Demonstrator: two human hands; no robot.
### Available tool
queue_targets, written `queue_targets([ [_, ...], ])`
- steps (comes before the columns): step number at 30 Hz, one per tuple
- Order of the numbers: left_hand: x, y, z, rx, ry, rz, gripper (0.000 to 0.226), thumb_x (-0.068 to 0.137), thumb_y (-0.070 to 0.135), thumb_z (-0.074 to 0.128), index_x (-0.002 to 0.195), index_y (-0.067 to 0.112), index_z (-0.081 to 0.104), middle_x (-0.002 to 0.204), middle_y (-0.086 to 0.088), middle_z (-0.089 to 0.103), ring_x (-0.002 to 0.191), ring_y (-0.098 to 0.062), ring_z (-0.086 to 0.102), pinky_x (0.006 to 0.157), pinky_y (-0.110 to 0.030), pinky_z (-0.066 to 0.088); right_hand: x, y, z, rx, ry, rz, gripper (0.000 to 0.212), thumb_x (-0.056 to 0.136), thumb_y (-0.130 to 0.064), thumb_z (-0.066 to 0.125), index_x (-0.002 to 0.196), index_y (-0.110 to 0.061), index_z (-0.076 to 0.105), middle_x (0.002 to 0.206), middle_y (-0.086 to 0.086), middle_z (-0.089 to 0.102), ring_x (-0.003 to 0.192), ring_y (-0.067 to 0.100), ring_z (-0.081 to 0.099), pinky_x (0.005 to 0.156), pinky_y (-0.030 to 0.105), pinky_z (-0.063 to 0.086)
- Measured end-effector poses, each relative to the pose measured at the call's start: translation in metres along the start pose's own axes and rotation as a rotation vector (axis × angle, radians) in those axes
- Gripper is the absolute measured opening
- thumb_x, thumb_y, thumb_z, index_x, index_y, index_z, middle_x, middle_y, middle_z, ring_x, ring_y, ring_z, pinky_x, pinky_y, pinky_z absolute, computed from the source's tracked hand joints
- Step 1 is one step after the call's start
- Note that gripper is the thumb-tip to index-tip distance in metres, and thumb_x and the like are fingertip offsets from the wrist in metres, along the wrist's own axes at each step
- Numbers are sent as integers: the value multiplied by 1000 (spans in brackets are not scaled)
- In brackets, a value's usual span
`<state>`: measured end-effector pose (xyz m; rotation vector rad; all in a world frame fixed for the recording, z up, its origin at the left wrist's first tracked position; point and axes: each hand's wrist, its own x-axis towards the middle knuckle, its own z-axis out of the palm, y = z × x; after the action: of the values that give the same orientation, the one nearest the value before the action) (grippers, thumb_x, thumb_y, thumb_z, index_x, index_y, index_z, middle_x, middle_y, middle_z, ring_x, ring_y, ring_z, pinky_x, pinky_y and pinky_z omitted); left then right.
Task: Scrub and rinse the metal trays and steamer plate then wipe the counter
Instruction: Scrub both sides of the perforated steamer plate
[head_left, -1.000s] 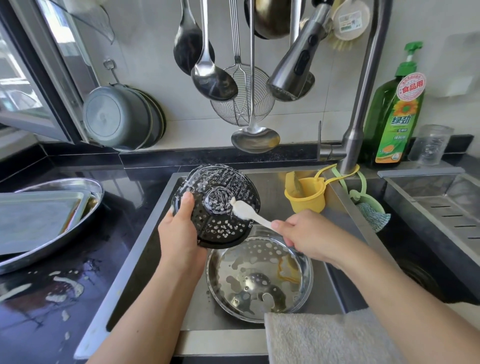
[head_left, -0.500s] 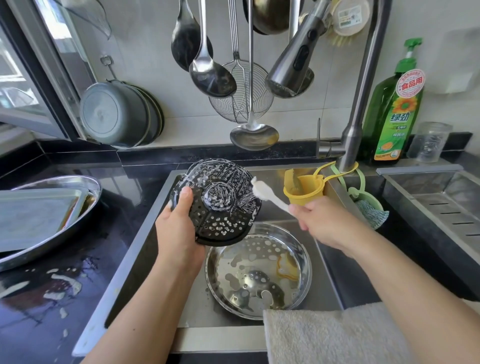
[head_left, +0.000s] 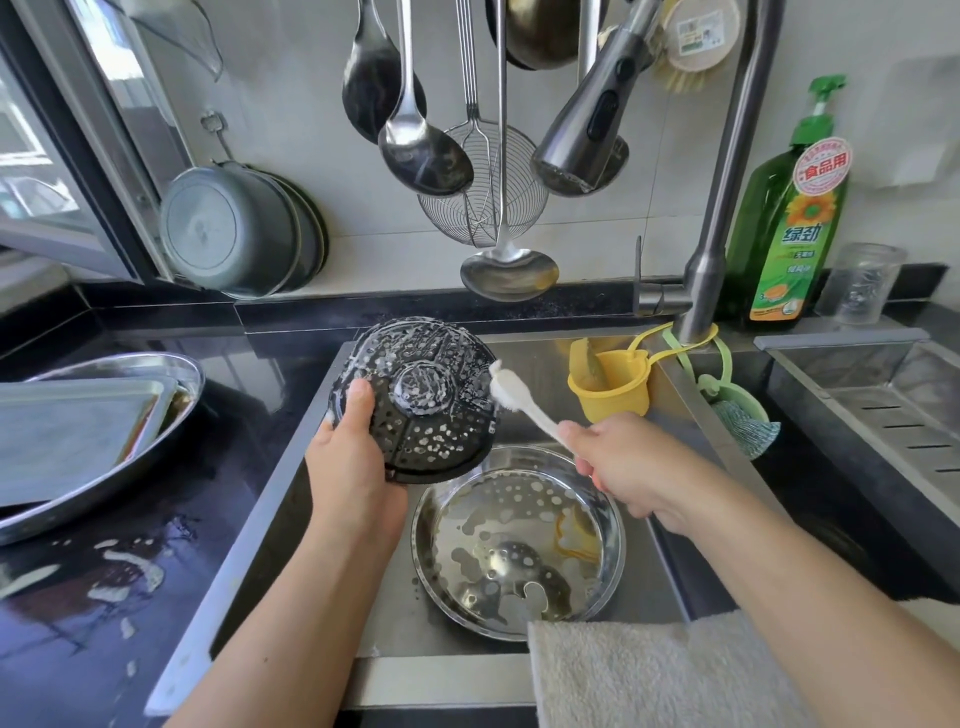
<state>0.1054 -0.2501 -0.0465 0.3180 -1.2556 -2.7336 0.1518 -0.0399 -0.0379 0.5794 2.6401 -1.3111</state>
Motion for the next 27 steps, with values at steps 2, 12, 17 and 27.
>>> queue_targets([
  [2, -5, -4, 4, 63, -56, -12, 24, 106, 18, 57, 125, 6, 65, 111, -16, 78, 104, -34, 75, 91, -51, 60, 5, 1, -3, 87, 43, 27, 49, 103, -53, 44, 76, -14, 56, 59, 0, 39, 49, 17, 28, 44, 26, 21],
  [12, -5, 0, 3, 102, -64, 28, 23, 107, 17, 55, 125, 5, 65, 114, -18, 76, 105, -33, 75, 93, -52, 60, -1, 6, -12, -19, -70, 70, 47, 103, -51, 44, 77, -14, 56, 53, -3, 39, 45, 14, 26, 42, 22, 20],
  [17, -10, -5, 6, 192, -131, -11, 22, 106, 18, 57, 120, 5, 67, 110, -19, 77, 103, -36, 76, 97, -55, 57, -3, -3, -12, 47, 74, 3, 48, 105, -50, 43, 77, -13, 56, 59, 0, 41, 47, 15, 32, 41, 22, 23],
  [27, -6, -8, 5, 150, -126, -12, 28, 107, 18, 55, 127, 1, 64, 114, -20, 76, 107, -35, 74, 102, -54, 55, -7, -10, -5, -58, 103, -86, 50, 106, -45, 42, 71, -13, 59, 64, 3, 53, 59, 20, 47, 56, 32, 35],
])
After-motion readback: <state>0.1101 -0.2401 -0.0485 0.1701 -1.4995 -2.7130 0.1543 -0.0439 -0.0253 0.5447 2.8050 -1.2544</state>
